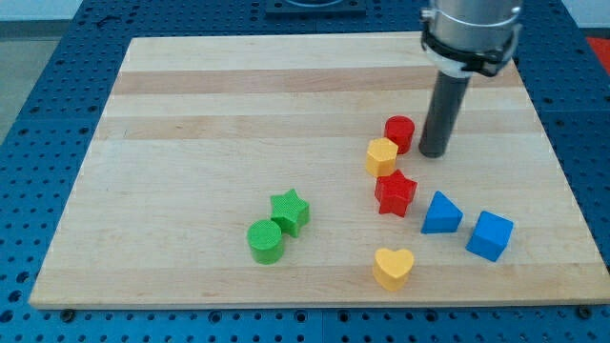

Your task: Slide the red circle to the center

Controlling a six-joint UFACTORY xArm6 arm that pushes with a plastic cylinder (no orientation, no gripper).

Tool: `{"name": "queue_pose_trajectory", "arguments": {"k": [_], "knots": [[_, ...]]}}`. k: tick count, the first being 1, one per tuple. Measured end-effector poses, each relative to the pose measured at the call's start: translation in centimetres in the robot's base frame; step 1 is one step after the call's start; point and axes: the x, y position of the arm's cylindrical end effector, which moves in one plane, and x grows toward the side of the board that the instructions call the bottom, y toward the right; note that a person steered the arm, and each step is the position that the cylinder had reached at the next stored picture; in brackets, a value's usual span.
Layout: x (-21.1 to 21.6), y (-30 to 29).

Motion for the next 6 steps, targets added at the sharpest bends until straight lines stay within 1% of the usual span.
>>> {"name": "queue_pose_trajectory", "arguments": {"k": [1, 2, 3, 4, 5, 6], "knots": [[0.0, 2.0], [-2.6, 1.5], [-2.9, -4.1], [-2.9, -12.4], [-2.9, -17.7], [-3.5, -17.1]]}}
